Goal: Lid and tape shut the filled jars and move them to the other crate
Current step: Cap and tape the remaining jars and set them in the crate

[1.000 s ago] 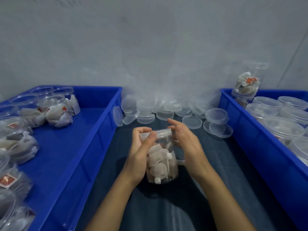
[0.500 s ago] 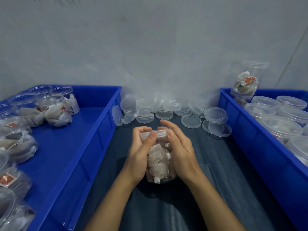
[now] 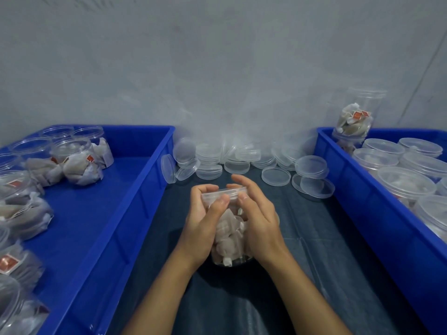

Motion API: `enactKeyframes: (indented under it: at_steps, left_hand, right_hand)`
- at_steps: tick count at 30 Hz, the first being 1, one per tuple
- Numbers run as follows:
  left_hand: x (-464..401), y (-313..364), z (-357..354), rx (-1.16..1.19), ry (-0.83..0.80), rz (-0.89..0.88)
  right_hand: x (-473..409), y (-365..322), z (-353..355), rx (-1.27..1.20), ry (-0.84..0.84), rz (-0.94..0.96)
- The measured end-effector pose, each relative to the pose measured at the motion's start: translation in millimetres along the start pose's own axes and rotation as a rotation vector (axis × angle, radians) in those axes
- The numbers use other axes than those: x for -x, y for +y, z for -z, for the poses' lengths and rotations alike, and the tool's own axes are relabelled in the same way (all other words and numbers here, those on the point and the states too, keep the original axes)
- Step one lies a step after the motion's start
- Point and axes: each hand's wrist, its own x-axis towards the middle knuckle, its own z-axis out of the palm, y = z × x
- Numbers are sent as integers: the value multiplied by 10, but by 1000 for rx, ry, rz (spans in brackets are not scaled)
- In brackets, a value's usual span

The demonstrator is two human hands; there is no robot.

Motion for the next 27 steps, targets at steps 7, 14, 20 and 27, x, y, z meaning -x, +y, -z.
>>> enactKeyframes:
  at_steps: [7, 14, 20, 27]
  left_hand:
    - [11, -16, -30, -40, 6, -49]
    - [11, -8, -25, -39, 0, -44]
    - [9, -36, -23, -14, 3, -60]
    - [1, -57, -46, -90, 41, -120]
  right_hand:
    - [7, 52, -23, -11, 20, 9]
    - [8, 53, -48, -74, 65, 16]
    - [28, 26, -48, -149, 30, 3]
    - [-19, -58, 78, -13, -60, -75]
